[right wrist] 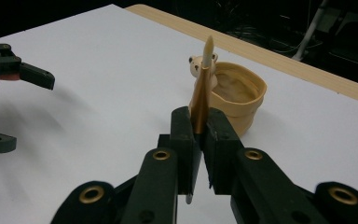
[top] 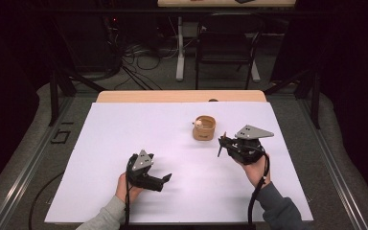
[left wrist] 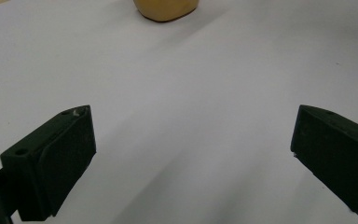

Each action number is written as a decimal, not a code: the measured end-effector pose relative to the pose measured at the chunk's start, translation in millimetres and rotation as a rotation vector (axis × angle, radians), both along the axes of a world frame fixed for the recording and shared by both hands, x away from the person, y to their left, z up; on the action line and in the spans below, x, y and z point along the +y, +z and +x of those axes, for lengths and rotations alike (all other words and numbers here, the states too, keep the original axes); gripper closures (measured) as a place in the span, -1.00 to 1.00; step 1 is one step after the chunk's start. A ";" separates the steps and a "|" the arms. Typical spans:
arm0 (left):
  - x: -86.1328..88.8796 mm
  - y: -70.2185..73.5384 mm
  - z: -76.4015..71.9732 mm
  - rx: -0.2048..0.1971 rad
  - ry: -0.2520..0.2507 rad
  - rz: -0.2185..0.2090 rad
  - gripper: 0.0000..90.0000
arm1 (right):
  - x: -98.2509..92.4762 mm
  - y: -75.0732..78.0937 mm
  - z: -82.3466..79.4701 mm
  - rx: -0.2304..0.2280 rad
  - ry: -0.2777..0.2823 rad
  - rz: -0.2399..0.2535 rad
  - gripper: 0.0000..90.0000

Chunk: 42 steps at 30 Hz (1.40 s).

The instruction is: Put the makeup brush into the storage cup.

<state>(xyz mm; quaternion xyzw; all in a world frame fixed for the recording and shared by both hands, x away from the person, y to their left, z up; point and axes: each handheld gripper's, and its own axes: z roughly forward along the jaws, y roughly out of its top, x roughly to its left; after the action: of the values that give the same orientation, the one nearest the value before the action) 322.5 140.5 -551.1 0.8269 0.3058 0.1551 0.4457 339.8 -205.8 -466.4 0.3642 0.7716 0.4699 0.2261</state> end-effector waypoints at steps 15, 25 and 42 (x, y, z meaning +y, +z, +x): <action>-0.3 0.1 0.1 -0.003 -0.004 0.000 -1.00 | -4.0 8.3 7.0 -0.013 -0.014 -0.015 0.84; -0.5 0.2 -0.1 -0.002 -0.002 -0.004 -1.00 | -3.5 14.2 12.3 -0.018 -0.013 -0.016 0.84; -2.5 -0.6 0.0 -0.001 -0.010 0.002 -1.00 | -3.5 22.3 23.8 -0.019 -0.017 -0.014 0.84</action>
<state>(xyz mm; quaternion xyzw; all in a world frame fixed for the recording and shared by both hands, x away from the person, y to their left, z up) 322.5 138.0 -551.7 0.8287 0.3015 0.1536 0.4458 363.6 -209.3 -444.2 0.3647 0.7697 0.4658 0.2400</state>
